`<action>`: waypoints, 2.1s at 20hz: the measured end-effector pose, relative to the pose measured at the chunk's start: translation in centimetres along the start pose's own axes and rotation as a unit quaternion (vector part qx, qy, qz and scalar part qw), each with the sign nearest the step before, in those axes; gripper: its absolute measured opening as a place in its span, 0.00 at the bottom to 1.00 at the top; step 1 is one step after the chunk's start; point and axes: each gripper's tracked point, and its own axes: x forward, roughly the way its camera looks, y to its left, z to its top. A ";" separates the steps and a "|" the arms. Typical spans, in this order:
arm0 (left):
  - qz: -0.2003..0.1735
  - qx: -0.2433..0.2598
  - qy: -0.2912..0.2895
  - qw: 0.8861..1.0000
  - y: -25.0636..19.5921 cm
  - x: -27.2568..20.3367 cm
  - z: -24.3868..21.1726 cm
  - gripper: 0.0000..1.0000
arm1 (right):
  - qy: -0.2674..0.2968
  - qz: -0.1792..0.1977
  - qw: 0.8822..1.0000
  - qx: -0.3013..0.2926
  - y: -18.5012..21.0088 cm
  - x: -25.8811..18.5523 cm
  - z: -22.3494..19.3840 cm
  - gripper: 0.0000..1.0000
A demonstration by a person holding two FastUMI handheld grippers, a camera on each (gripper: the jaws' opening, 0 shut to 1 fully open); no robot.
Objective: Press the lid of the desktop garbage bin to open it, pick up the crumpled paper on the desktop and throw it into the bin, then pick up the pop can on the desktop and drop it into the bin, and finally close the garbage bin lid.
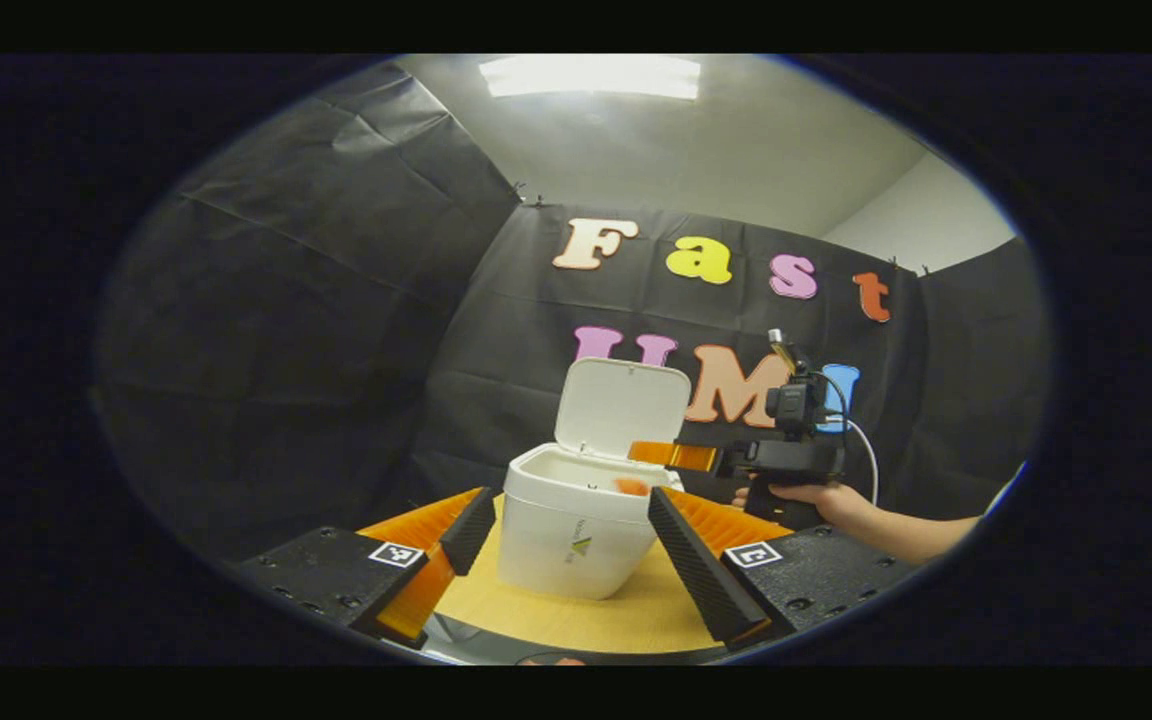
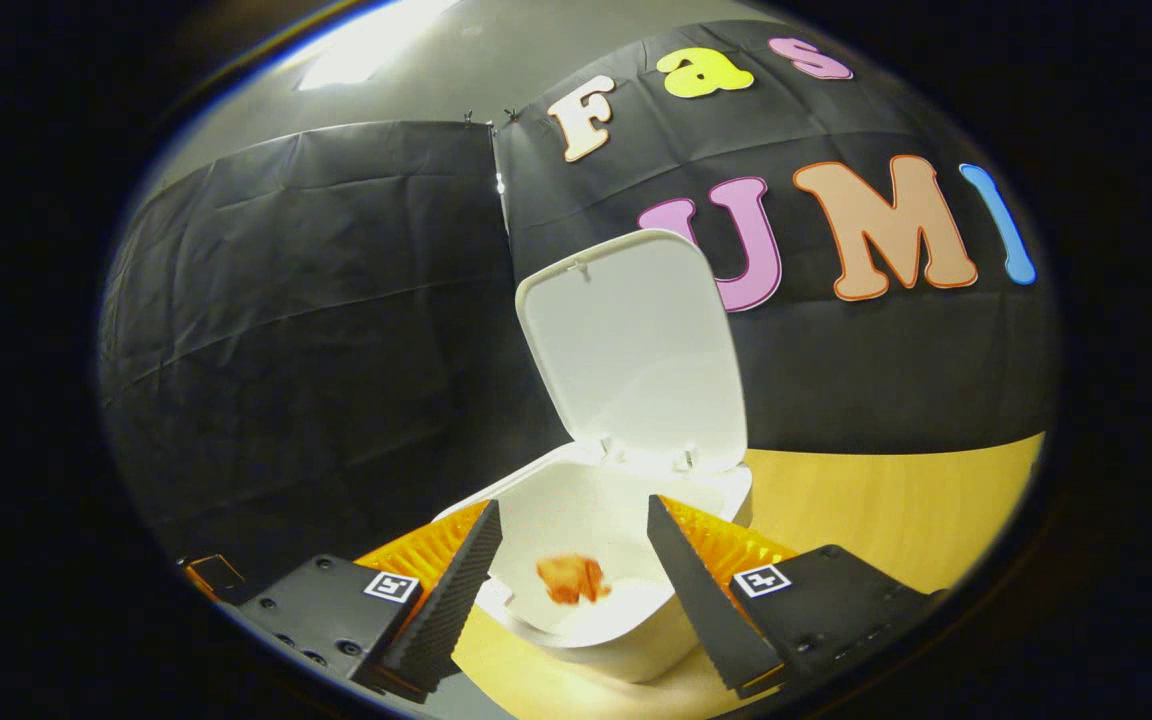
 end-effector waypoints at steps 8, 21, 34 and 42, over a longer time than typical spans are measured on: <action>-0.171 -0.003 0.036 0.985 -12.6 3.5 -5.1 0.93 | -0.070 -0.117 0.991 0.005 -12.0 -15.1 3.0 0.95; -0.243 0.068 0.115 0.961 -26.5 15.9 -22.5 0.94 | -0.141 -0.331 0.930 0.068 -20.9 -40.5 -0.8 0.95; -0.186 0.132 0.261 0.938 -24.9 19.2 -36.8 0.91 | -0.146 -0.382 0.908 0.088 -22.9 -44.0 -3.3 0.95; -0.245 0.078 0.169 0.952 -27.0 16.7 -20.5 0.77 | -0.144 -0.364 0.917 0.081 -23.1 -42.5 -2.6 0.95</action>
